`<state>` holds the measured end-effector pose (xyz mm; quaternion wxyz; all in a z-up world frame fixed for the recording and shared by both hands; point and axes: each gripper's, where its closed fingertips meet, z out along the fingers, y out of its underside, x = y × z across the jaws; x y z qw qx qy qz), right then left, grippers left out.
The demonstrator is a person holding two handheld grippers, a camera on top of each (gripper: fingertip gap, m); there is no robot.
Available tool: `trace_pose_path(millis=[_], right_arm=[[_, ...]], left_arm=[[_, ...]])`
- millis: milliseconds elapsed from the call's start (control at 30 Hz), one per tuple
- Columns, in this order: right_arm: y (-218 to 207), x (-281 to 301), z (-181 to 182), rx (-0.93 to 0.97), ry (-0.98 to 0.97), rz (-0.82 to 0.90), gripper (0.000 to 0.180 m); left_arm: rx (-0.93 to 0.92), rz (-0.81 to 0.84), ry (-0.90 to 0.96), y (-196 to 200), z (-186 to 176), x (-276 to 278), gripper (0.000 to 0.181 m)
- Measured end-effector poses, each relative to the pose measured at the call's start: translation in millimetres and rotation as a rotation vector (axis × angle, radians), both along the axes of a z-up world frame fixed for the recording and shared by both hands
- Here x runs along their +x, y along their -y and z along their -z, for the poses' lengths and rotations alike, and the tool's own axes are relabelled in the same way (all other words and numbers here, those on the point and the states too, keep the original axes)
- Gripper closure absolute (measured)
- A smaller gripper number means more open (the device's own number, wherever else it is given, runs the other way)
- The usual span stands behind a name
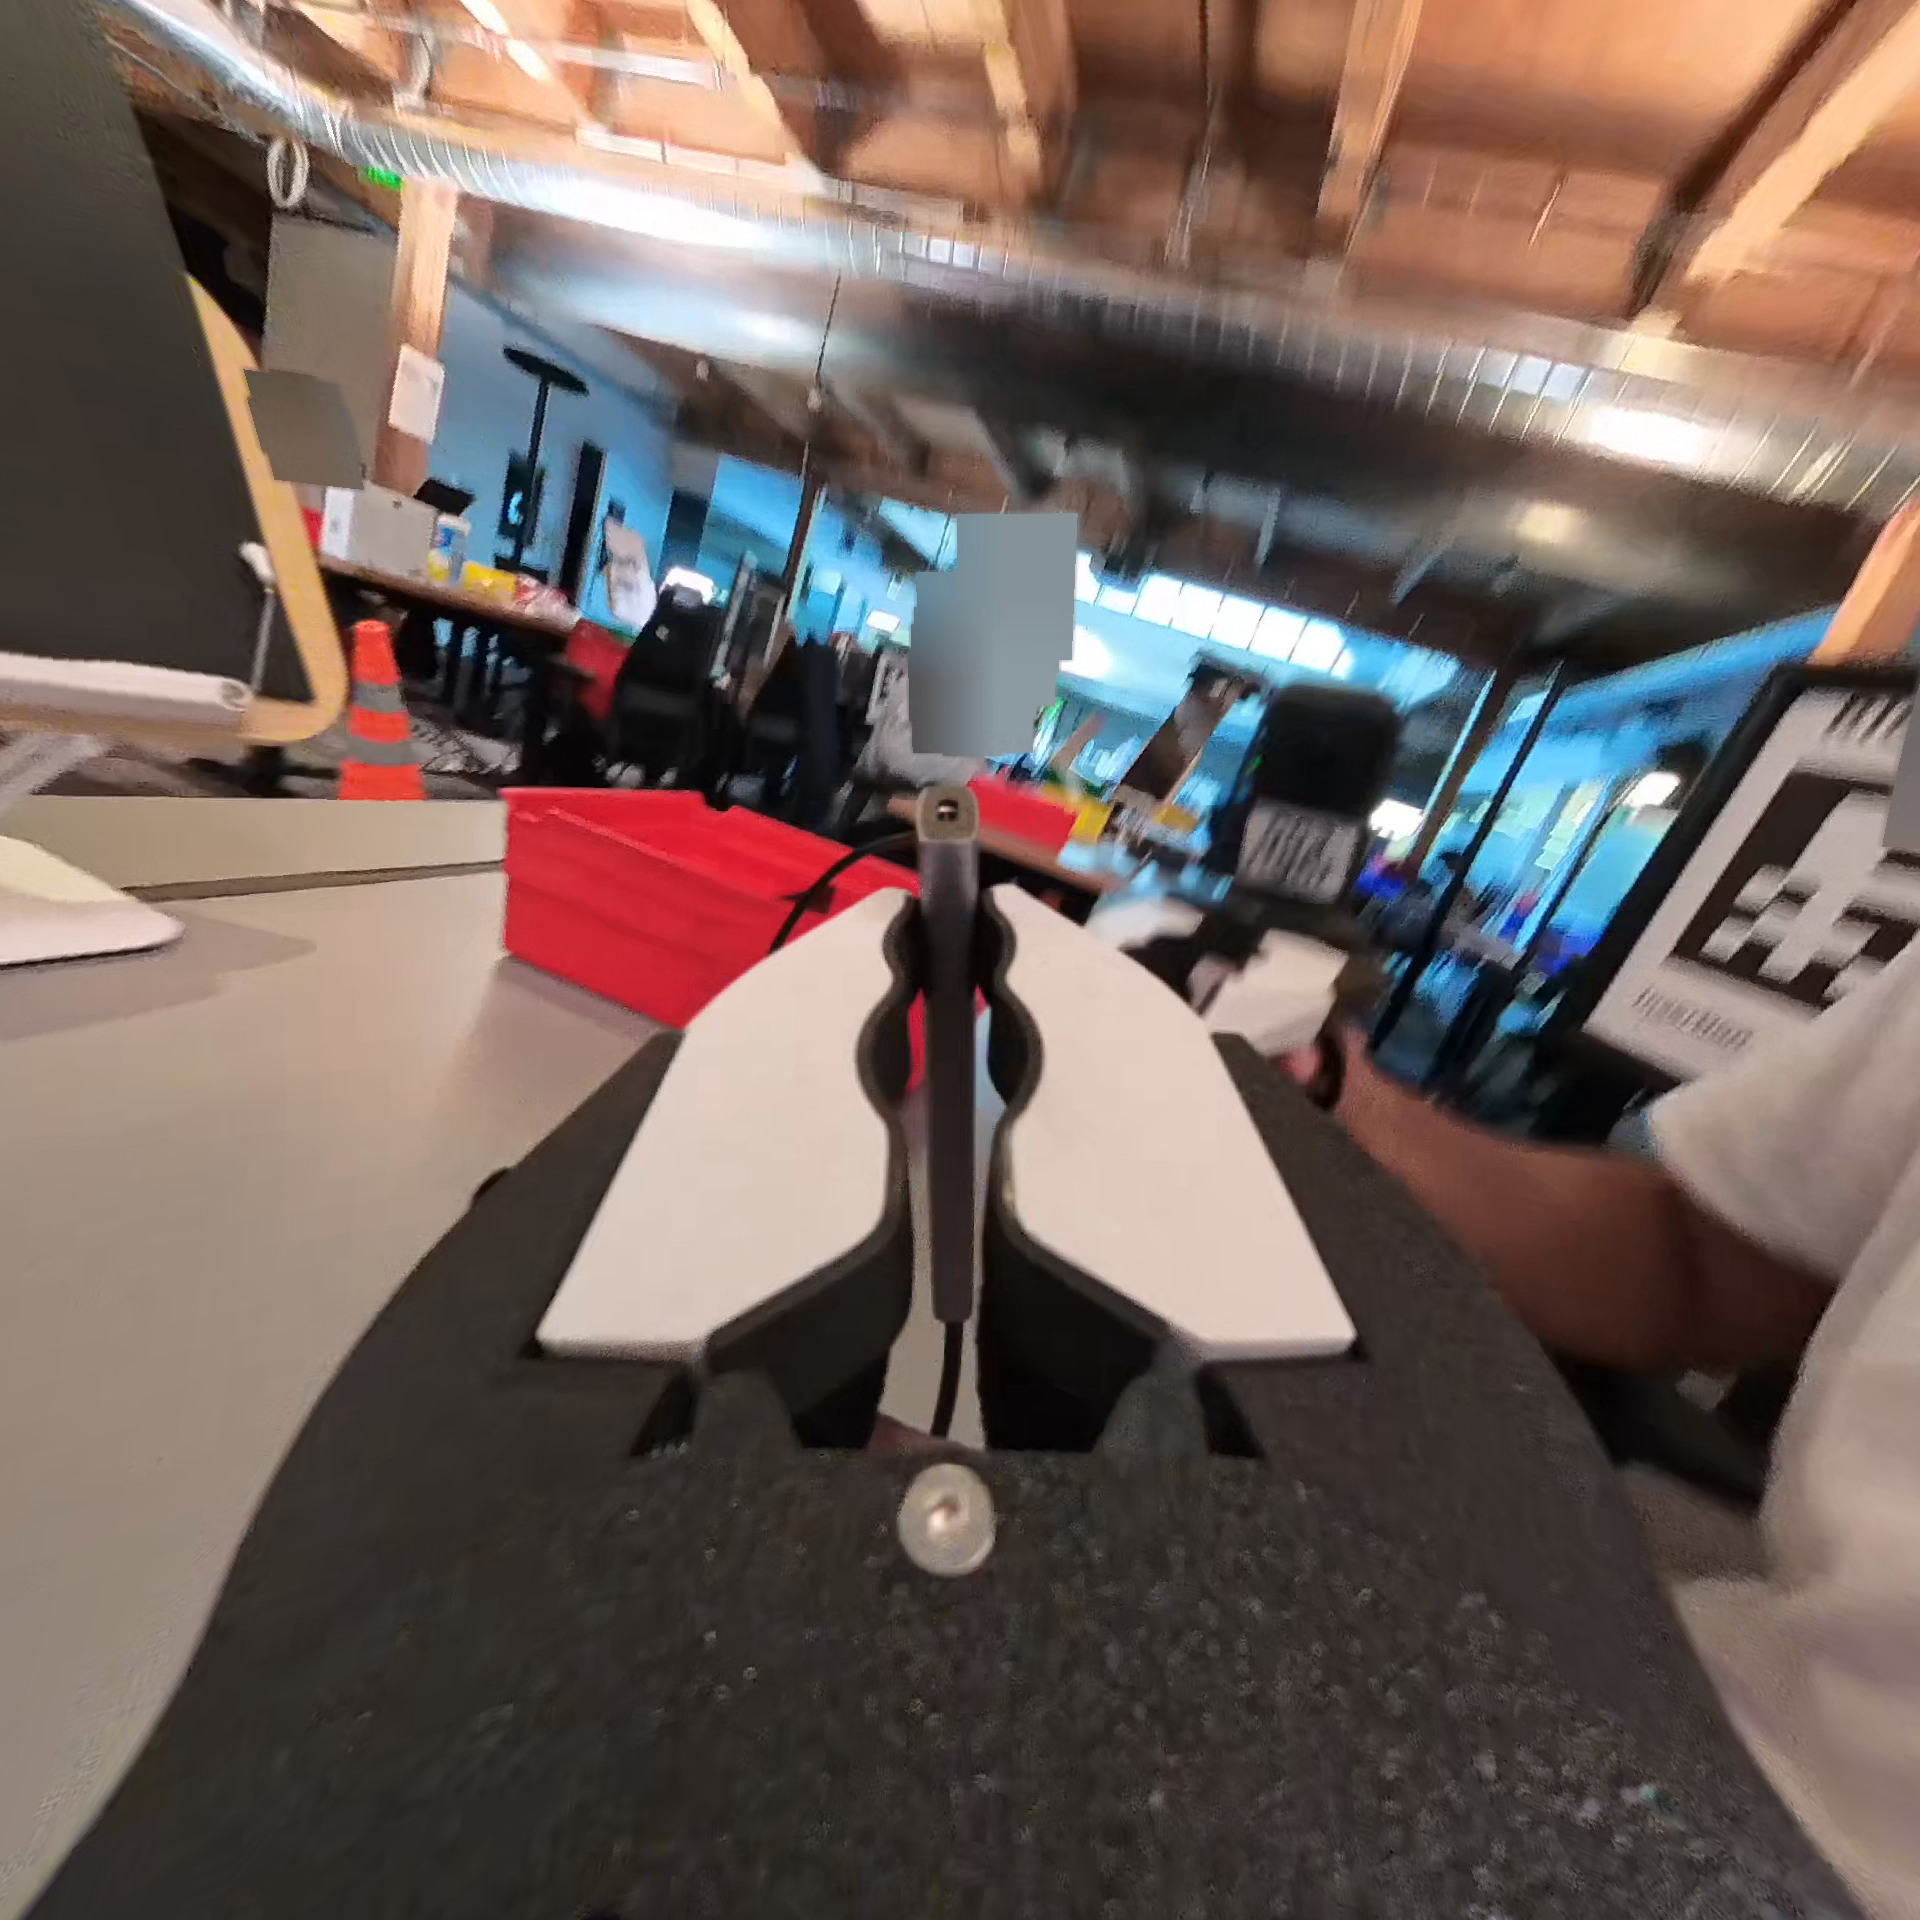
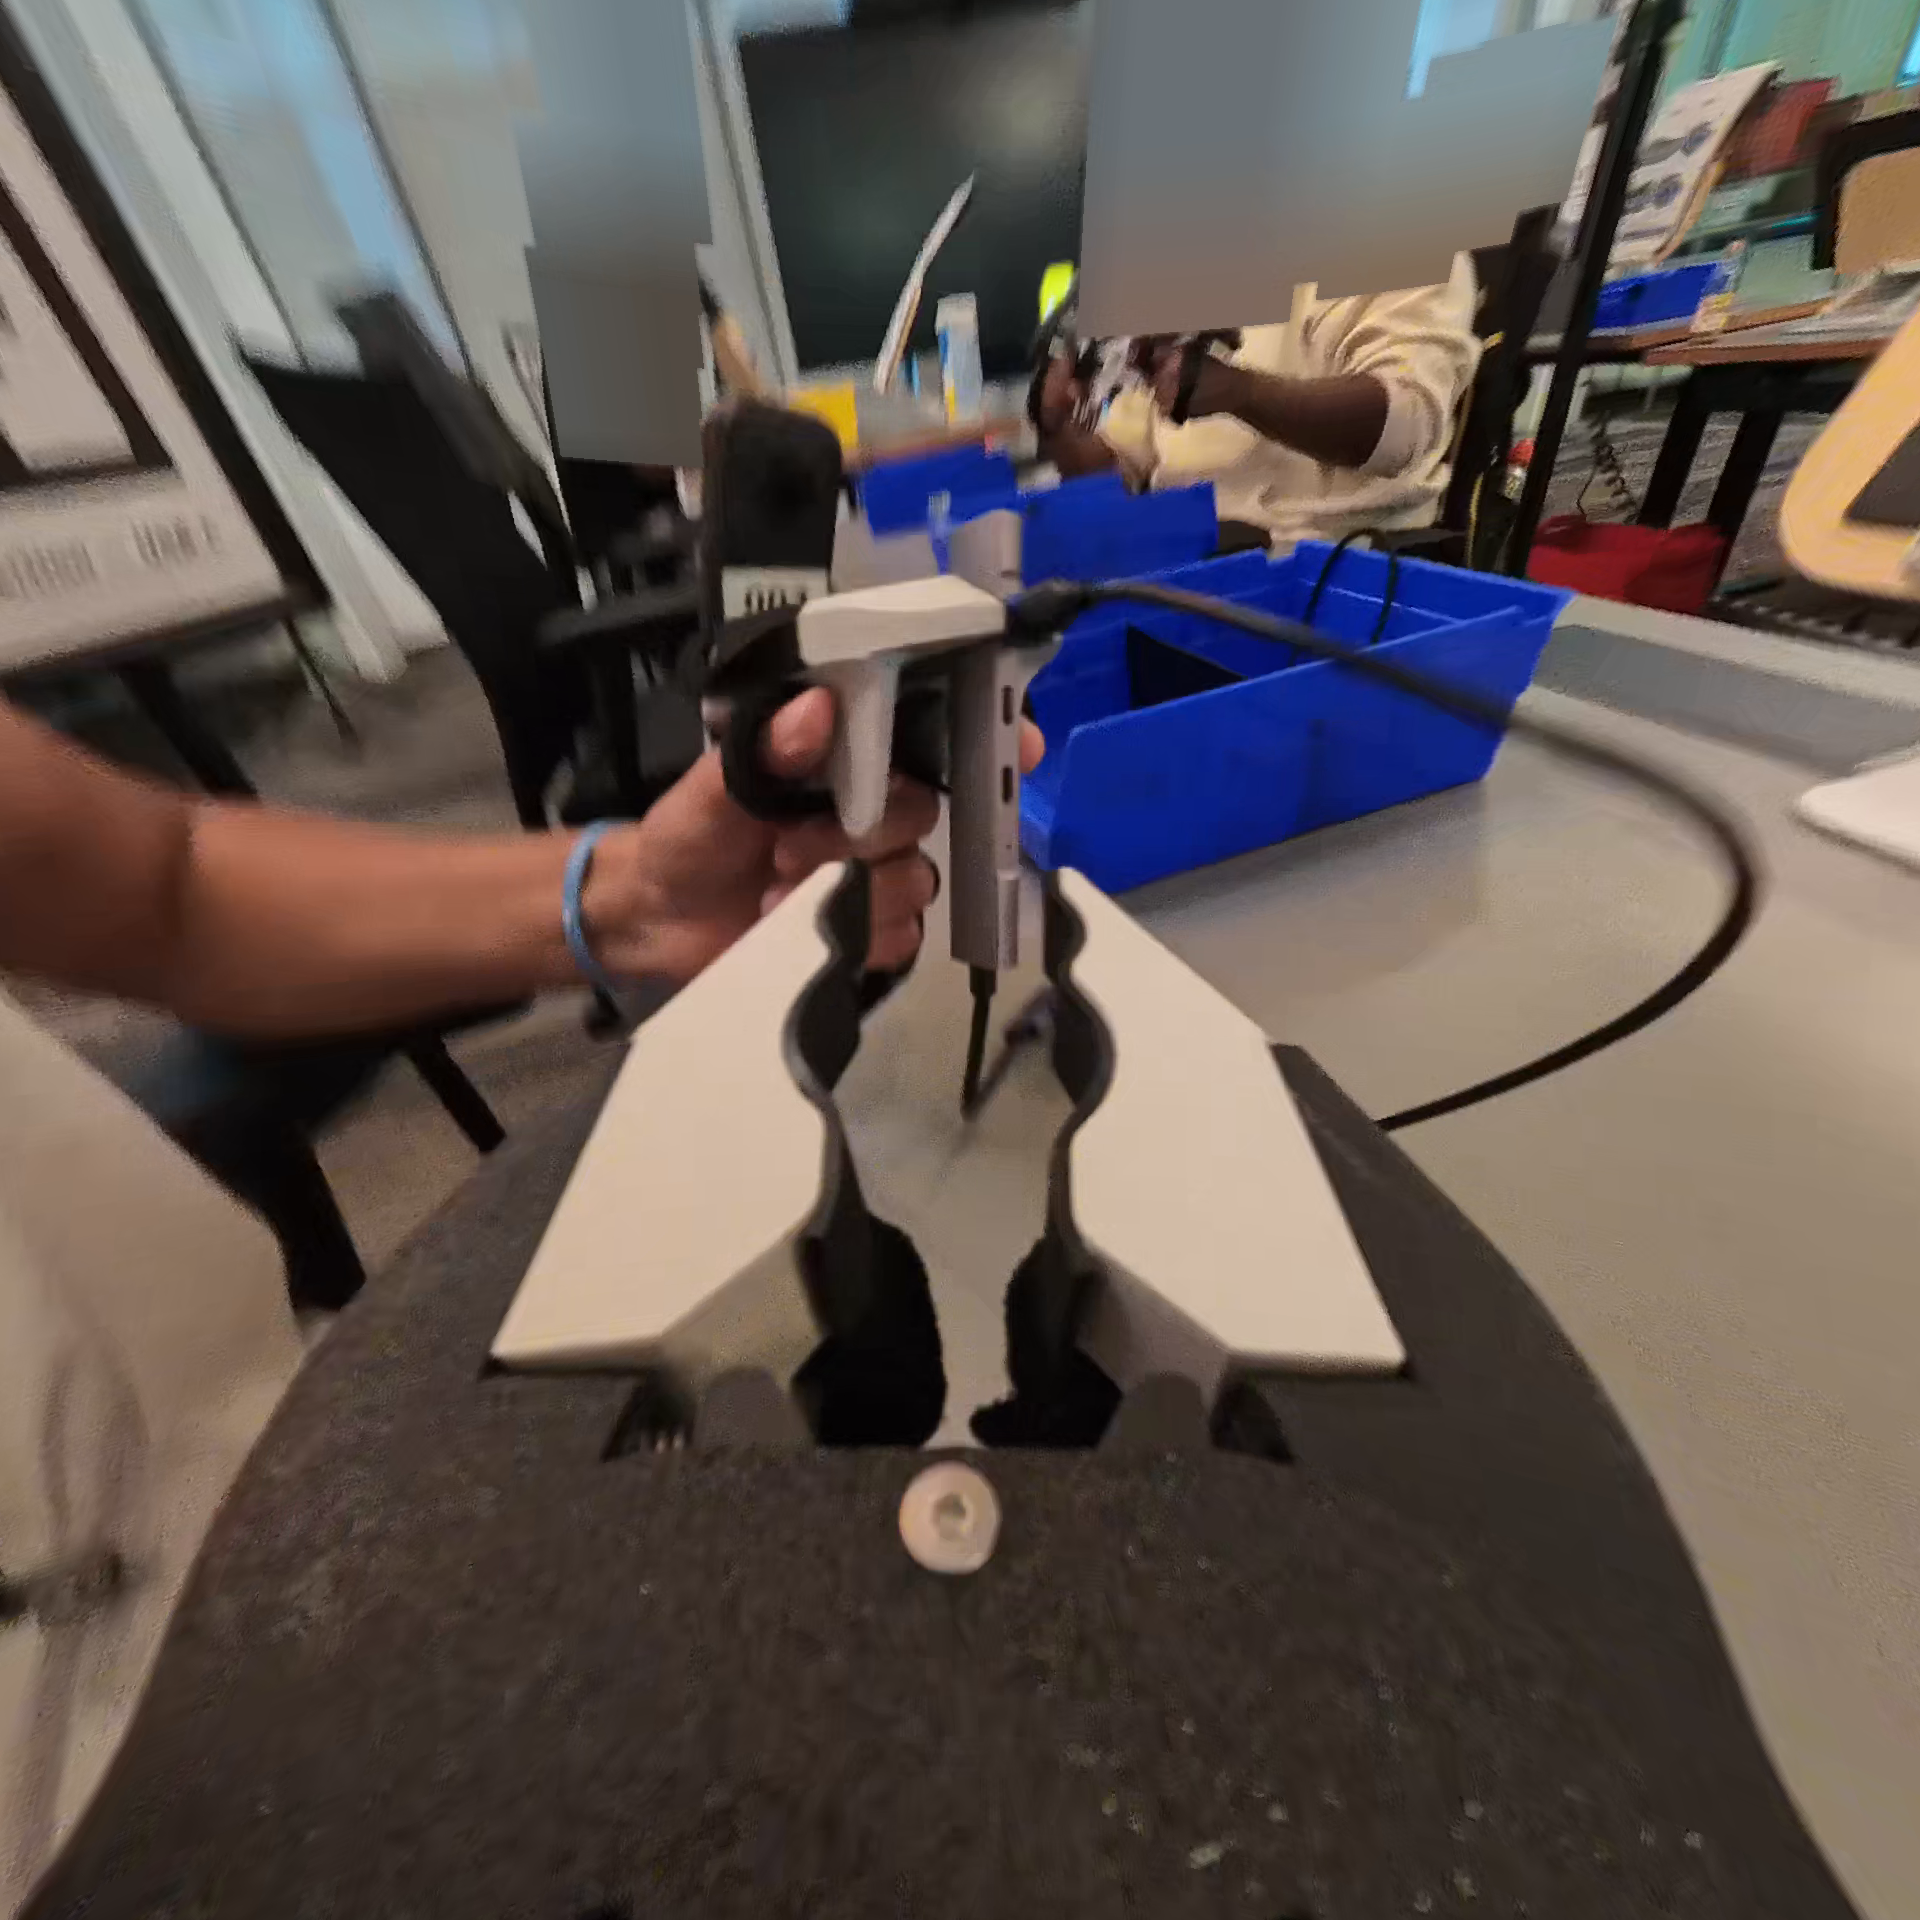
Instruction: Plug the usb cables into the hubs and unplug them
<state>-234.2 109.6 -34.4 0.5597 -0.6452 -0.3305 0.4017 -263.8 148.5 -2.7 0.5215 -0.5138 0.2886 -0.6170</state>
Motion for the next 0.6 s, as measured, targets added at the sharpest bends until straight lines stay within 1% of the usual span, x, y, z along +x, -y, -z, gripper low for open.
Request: trace_pose_path(millis=[33, 100, 133, 167, 233, 267, 333, 433, 467, 533, 600], right_arm=[[-5, -6, 7, -0.040, -0.076, 0.019, 0.143], [-13, -16, 16, -0.109, -0.177, 0.020, 0.142], [-14, -20, 13, -0.129, -0.227, -0.003, 0.143], [-11, -24, 9, -0.146, -0.272, -0.048, 0.149], [1, -31, 4, -0.168, -0.290, -0.167, 0.171], [4, -30, 6, -0.162, -0.259, -0.187, 0.172], [5, -19, 10, -0.107, -0.144, -0.190, 0.172], [9, -2, 16, -0.004, 0.073, -0.189, 0.172], [12, 0, 18, 0.023, 0.132, -0.199, 0.171], [15, 0, 18, 0.050, 0.172, -0.202, 0.172], [17, -3, 16, 0.040, 0.127, -0.203, 0.171]], left_arm=[[-0.036, 0.018, 0.046, 1, -2, 1, 0.172], [-0.075, 0.079, 0.109, 11, -3, 7, 0.172], [-0.086, 0.108, 0.123, 16, -4, 11, 0.171], [-0.088, 0.136, 0.127, 22, -3, 16, 0.171], [-0.066, 0.169, 0.111, 30, -2, 21, 0.171], [-0.053, 0.189, 0.090, 33, 0, 22, 0.172], [-0.012, 0.241, -0.017, 38, 9, 22, 0.171], [0.130, 0.295, -0.221, 46, 32, 23, 0.169], [0.179, 0.313, -0.251, 51, 36, 24, 0.170], [0.228, 0.321, -0.245, 55, 37, 25, 0.171], [0.223, 0.339, -0.218, 57, 34, 24, 0.171]])
